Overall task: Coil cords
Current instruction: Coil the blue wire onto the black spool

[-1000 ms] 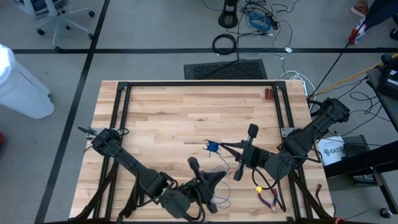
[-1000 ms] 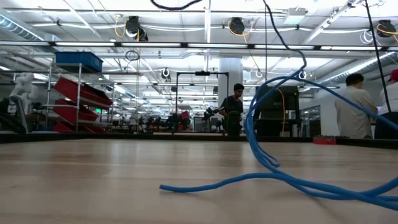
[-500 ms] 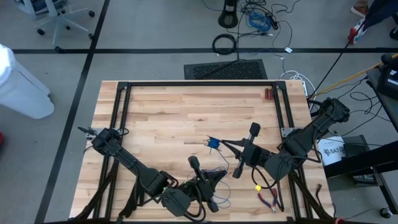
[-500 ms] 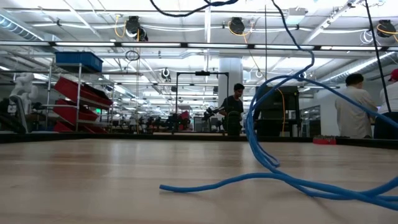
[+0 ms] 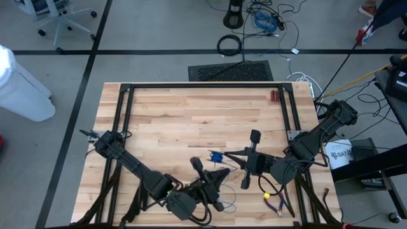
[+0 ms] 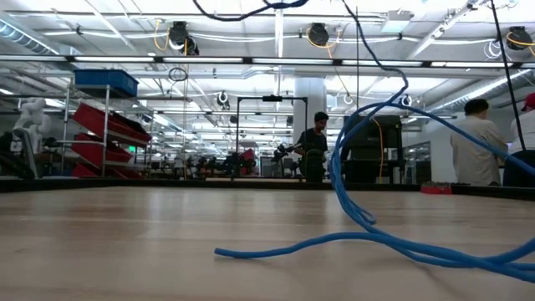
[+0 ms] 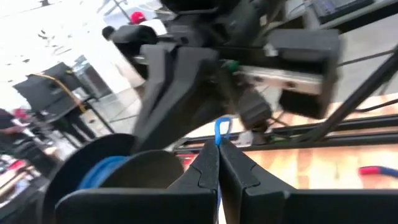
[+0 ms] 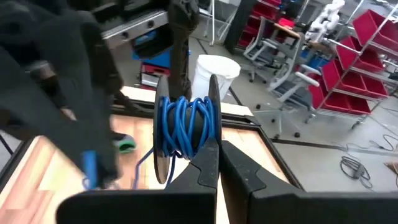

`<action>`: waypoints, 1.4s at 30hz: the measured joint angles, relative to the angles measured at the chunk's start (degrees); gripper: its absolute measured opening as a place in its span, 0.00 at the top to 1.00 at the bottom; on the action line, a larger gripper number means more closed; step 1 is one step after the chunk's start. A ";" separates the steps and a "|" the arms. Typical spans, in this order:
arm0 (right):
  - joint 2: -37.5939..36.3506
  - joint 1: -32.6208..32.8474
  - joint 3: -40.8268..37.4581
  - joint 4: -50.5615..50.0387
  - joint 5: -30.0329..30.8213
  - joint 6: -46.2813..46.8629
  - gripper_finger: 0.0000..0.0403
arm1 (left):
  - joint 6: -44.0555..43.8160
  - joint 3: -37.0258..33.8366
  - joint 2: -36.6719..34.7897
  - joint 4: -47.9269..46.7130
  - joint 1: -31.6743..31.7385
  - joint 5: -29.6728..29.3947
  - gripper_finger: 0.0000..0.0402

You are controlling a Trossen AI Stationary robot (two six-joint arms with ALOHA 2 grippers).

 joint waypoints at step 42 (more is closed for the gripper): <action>-3.63 4.14 0.00 1.84 -11.67 -1.18 1.00 | 4.26 0.00 -4.38 -6.50 -6.05 -16.20 1.00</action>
